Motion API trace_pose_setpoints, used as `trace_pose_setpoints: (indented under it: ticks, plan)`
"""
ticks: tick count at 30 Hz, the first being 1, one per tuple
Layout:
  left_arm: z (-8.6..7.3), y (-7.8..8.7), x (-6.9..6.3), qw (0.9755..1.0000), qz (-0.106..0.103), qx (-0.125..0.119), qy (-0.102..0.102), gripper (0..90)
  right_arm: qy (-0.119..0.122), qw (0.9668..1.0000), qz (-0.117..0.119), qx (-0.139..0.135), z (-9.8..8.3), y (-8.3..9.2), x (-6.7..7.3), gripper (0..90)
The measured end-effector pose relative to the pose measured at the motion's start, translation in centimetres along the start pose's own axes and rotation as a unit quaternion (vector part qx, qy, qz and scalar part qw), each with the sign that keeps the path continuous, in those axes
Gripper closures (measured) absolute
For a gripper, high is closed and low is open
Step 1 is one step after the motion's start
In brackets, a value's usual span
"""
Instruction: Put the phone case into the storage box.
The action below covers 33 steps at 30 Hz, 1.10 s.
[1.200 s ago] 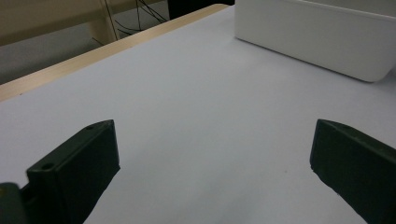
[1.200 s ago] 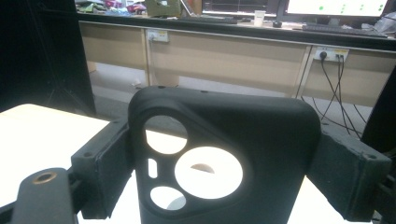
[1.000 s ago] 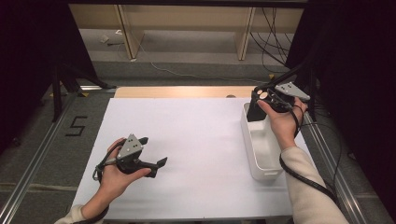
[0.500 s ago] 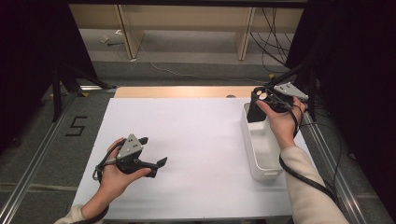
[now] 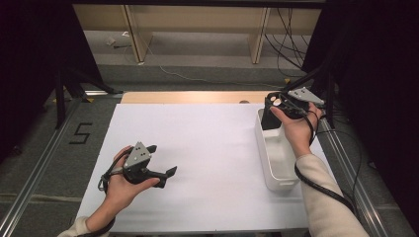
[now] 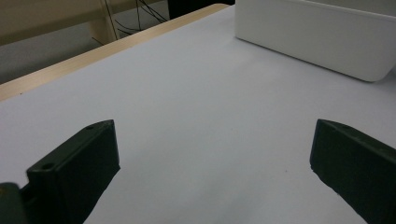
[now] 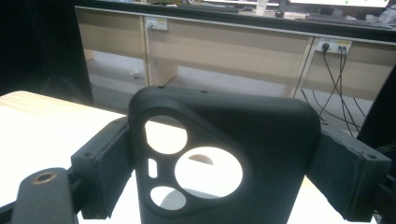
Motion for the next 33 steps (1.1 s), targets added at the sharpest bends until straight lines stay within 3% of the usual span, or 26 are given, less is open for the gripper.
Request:
trace_pose_setpoints:
  ticks: [33]
  plan:
    - [0.0, -0.1, 0.0, 1.0000, -0.001, -0.001, 0.001, 0.9, 0.009, 0.9997, -0.002, 0.025, -1.2, -0.8, -0.1, 15.6]
Point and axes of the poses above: each handheld gripper's, and its own axes: y roughly backward along the jaws, z roughly out of its top, x roughly to its left, the point moved 10 cm from there along -y, roughly forward along the jaws, and after that the axes turned 2 degrees about z, right-handed, at the moved point
